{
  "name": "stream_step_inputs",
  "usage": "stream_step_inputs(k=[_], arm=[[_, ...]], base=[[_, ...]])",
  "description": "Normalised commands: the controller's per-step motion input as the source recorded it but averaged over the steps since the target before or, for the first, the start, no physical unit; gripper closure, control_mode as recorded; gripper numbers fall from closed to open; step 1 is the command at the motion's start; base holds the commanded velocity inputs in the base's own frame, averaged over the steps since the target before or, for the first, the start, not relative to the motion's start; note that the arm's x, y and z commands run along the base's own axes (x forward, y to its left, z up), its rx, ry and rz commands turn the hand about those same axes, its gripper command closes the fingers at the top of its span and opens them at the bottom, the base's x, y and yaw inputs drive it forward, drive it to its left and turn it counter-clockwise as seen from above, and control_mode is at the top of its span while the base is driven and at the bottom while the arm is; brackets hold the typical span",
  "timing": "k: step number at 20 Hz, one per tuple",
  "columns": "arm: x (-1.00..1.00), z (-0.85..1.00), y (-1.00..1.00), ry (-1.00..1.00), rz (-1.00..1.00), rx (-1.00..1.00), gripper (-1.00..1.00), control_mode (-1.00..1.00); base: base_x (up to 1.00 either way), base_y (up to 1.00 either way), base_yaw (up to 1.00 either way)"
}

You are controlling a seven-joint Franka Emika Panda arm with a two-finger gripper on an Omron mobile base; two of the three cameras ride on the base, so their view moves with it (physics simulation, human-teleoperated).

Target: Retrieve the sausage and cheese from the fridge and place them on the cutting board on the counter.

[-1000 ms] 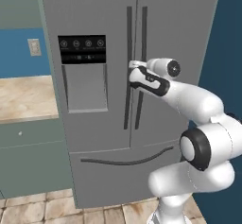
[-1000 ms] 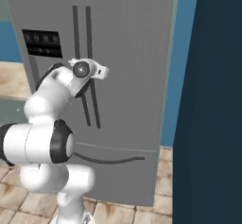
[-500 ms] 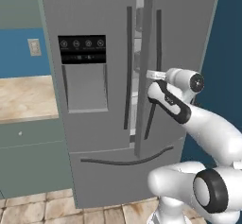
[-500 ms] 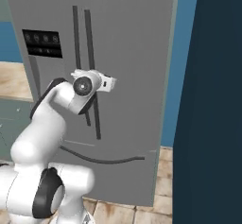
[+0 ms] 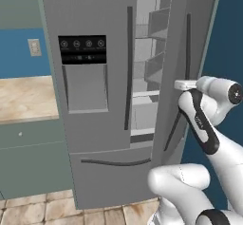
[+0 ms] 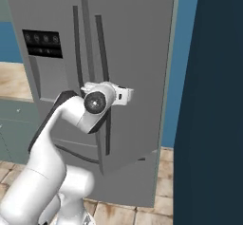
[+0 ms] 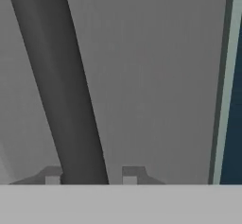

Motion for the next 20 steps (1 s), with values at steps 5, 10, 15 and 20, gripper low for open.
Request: stream_step_inputs(k=[5,10,15,20], arm=[[-0.46,-0.06,-0.45,0.02,0.16,-0.05,-1.0,-1.0],[-0.13,-0.04,-0.02,0.01,0.0,0.0,-1.0,-1.0],[-0.97,0.01,0.0,-0.02,-0.08,-0.1,-1.0,-1.0],[-0.96,0.08,0.17,0.08,-0.28,-0.19,-1.0,-1.0]], base=[[0.0,0.0,0.0],[0.0,0.0,0.0],[0.0,0.0,0.0],[0.0,0.0,0.0]])
